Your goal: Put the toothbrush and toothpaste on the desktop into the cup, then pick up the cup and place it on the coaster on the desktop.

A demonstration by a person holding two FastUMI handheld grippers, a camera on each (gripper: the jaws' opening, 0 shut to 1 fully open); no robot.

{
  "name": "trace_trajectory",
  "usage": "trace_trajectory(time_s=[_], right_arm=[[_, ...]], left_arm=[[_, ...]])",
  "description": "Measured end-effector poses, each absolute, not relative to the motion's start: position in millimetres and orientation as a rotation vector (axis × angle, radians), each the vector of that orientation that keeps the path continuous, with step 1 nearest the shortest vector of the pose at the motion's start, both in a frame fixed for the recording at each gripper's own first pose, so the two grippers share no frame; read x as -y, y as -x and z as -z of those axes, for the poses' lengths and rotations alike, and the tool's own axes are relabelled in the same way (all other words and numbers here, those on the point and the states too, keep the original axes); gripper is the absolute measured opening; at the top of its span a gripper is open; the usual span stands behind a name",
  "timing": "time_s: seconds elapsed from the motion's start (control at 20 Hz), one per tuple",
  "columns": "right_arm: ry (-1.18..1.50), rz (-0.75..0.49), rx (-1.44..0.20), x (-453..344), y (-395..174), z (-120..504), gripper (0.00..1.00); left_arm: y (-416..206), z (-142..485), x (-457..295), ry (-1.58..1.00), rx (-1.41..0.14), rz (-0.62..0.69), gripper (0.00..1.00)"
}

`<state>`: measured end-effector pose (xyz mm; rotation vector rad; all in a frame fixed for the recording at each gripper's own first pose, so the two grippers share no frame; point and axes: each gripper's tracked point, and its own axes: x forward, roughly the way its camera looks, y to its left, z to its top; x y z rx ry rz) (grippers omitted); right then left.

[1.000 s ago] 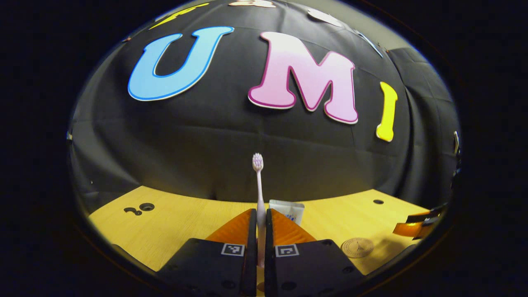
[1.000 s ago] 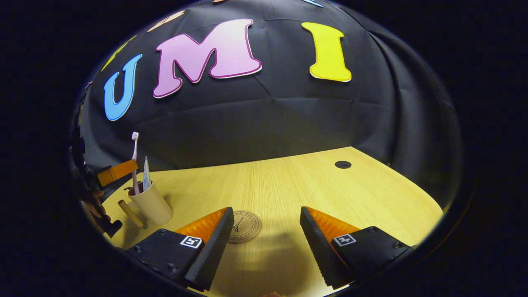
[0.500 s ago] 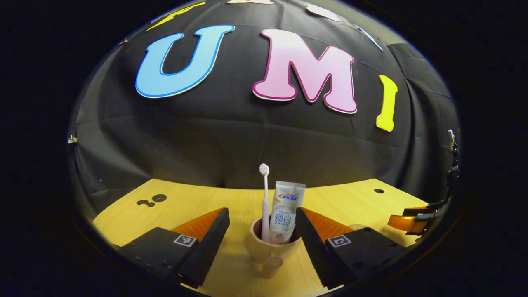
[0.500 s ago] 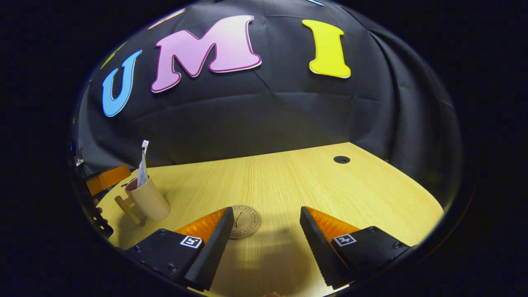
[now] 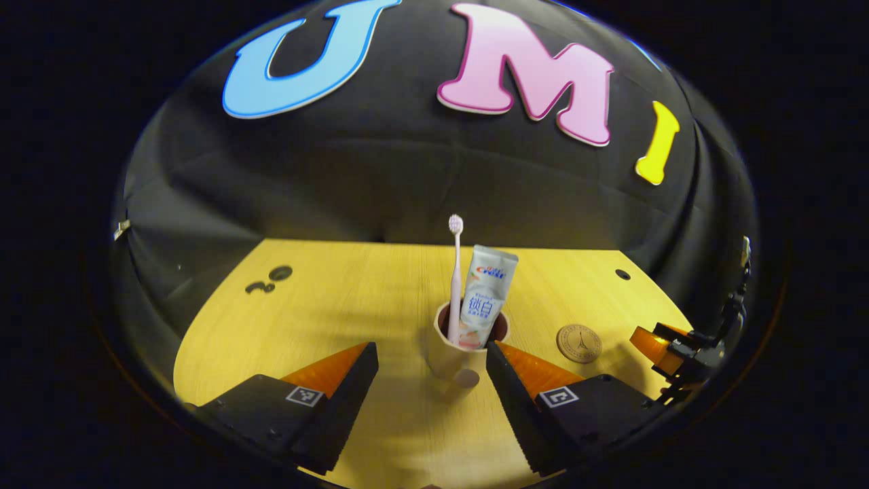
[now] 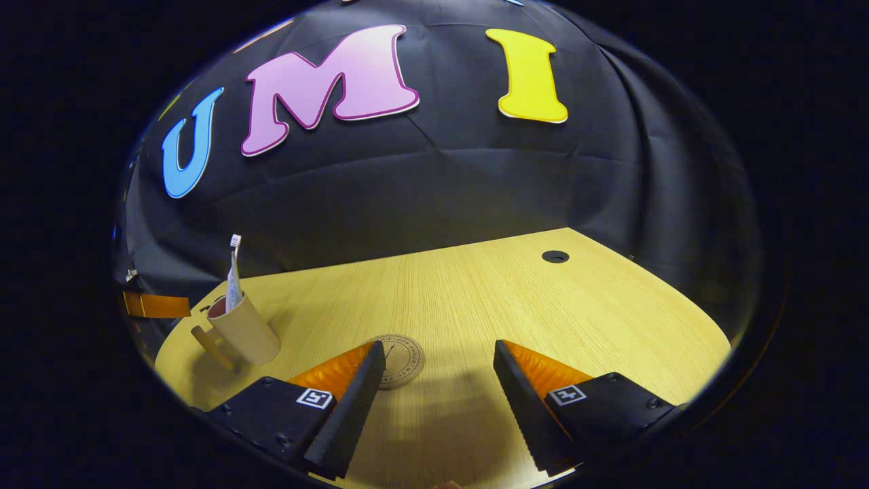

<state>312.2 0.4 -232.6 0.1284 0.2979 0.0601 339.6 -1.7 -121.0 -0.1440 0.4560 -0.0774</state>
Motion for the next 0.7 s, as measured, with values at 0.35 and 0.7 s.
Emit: trace_trajectory(time_s=[0.35,0.7], right_arm=[[-0.140,-0.094,-0.311,2.6,-293.3,229.1,0.98],[-0.117,-0.097,-0.354,20.6,-273.4,252.4,0.98]], left_arm=[[-349.2,148.6,25.6,0.126,-0.721,0.149,0.96],[-366.1,180.4,40.2,-0.070,-0.942,0.240,0.92]])
